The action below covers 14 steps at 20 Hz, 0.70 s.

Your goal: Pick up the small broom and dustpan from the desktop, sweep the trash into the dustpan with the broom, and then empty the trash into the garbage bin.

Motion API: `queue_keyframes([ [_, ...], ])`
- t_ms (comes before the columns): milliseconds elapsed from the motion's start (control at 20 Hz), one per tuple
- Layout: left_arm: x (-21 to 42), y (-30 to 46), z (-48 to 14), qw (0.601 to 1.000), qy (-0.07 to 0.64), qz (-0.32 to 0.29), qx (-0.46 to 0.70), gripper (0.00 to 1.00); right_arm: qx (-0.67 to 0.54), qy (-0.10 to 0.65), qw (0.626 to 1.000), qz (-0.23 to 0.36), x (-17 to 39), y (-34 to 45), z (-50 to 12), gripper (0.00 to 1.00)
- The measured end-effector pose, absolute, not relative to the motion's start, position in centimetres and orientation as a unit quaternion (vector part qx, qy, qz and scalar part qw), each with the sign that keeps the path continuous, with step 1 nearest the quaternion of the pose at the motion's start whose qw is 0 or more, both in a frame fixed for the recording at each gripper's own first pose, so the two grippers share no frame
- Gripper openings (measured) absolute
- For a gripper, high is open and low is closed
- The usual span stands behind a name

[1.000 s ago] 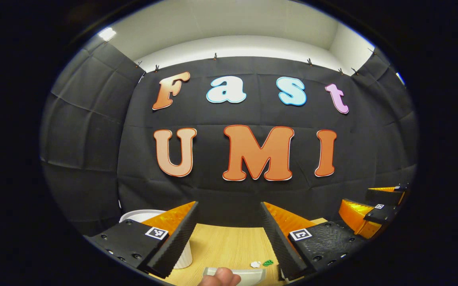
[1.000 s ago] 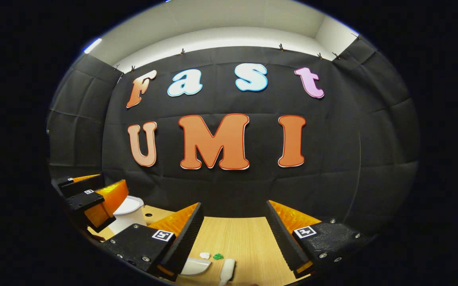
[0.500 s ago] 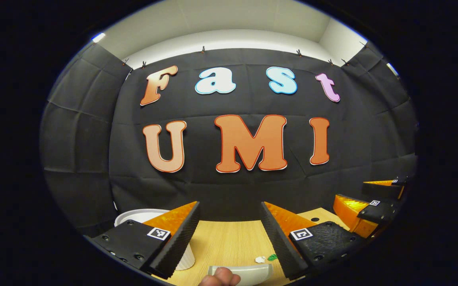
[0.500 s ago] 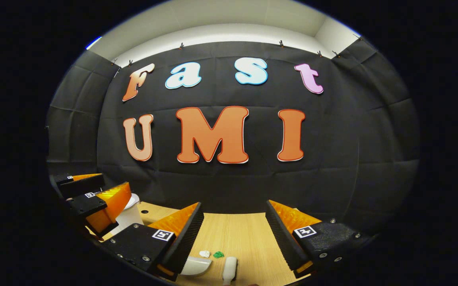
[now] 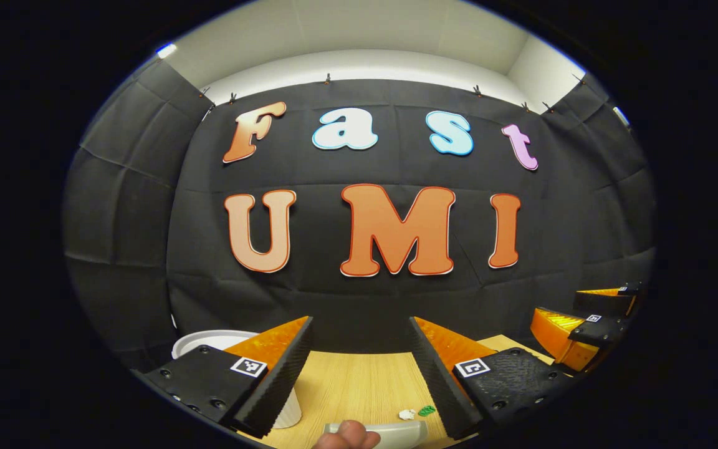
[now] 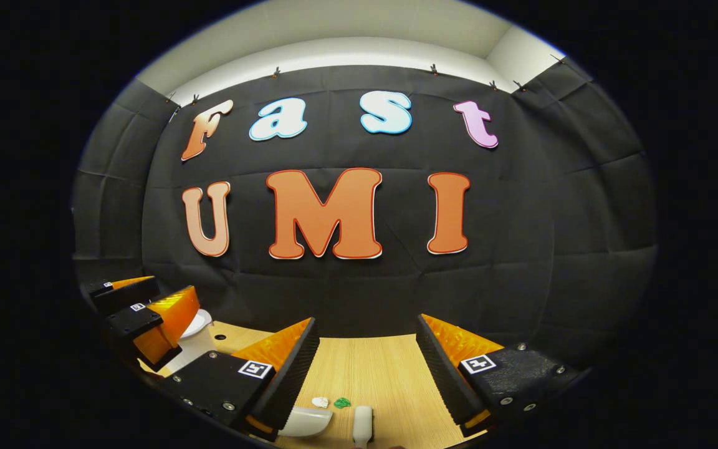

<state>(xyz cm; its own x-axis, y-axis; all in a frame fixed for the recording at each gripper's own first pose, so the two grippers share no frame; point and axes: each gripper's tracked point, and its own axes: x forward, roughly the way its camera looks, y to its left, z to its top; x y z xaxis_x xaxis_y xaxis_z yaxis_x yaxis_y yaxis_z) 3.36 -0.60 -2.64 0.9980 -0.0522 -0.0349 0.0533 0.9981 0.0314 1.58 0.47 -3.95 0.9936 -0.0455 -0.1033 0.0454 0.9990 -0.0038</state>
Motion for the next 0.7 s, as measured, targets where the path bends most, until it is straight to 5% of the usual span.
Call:
queue_keyframes([
  [700,4.2,2.2,-1.3,1.000,-0.013,-0.020,0.007,0.94,0.000,0.056,0.998,-0.026,1.9,0.2,-4.2,0.94],
])
